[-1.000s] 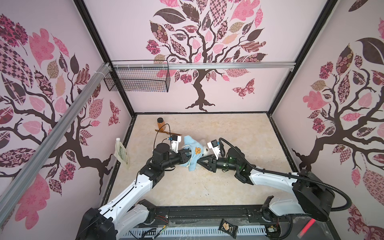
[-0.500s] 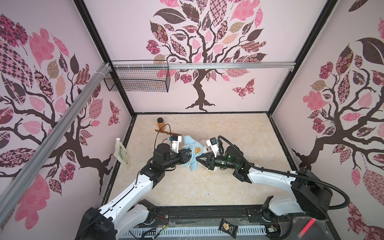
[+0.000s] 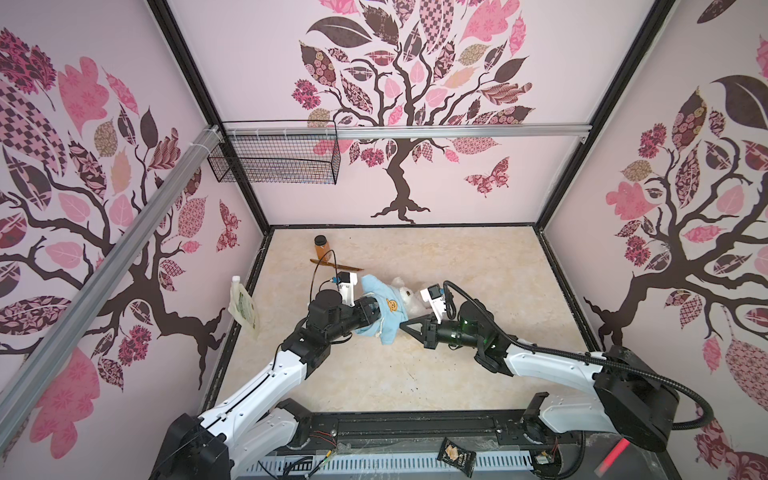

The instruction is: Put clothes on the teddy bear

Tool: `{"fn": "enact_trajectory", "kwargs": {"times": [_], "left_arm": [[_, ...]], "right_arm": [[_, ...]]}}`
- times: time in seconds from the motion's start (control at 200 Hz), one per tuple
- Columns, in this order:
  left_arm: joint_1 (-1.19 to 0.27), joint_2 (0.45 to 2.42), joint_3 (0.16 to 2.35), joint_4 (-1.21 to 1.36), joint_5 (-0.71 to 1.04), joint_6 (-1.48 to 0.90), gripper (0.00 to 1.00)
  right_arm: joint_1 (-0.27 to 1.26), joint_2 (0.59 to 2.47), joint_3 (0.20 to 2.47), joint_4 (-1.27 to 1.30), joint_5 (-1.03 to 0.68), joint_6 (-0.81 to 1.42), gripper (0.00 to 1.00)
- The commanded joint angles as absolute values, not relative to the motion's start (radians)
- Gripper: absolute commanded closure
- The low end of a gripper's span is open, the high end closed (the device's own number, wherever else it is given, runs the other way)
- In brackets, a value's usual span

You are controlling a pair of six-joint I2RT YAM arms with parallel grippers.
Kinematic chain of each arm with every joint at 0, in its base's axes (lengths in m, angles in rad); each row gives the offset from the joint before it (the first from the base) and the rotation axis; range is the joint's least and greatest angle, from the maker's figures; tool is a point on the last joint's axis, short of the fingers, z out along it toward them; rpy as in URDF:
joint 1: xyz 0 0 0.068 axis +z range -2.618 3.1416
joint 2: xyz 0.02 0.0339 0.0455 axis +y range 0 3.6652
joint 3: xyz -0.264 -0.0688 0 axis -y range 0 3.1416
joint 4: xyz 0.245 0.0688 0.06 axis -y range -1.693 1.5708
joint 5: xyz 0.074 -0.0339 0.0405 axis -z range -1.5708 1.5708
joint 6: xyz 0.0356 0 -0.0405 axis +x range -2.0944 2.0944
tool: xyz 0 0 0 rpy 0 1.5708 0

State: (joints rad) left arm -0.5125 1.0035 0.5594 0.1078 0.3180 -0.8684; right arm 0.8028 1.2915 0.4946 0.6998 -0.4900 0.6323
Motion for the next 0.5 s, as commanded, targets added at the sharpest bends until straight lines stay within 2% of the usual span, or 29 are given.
{"fn": "enact_trajectory", "kwargs": {"times": [0.0,0.135,0.255,0.49], "left_arm": [[-0.488,1.023,0.558,0.234,0.254,-0.915,1.0],[-0.474,1.017,0.572,0.227,0.31,-0.936,1.0],[-0.437,0.988,0.551,0.252,0.353,-1.008,1.0],[-0.451,0.979,0.517,0.335,0.345,-1.082,1.0]], "right_arm": [[0.806,1.246,0.453,0.638,-0.491,0.626,1.0],[0.806,1.243,0.439,0.516,-0.369,0.595,1.0],[0.806,1.271,0.44,0.48,-0.325,0.592,1.0],[0.835,1.343,0.499,0.667,-0.488,0.65,1.0]]}}
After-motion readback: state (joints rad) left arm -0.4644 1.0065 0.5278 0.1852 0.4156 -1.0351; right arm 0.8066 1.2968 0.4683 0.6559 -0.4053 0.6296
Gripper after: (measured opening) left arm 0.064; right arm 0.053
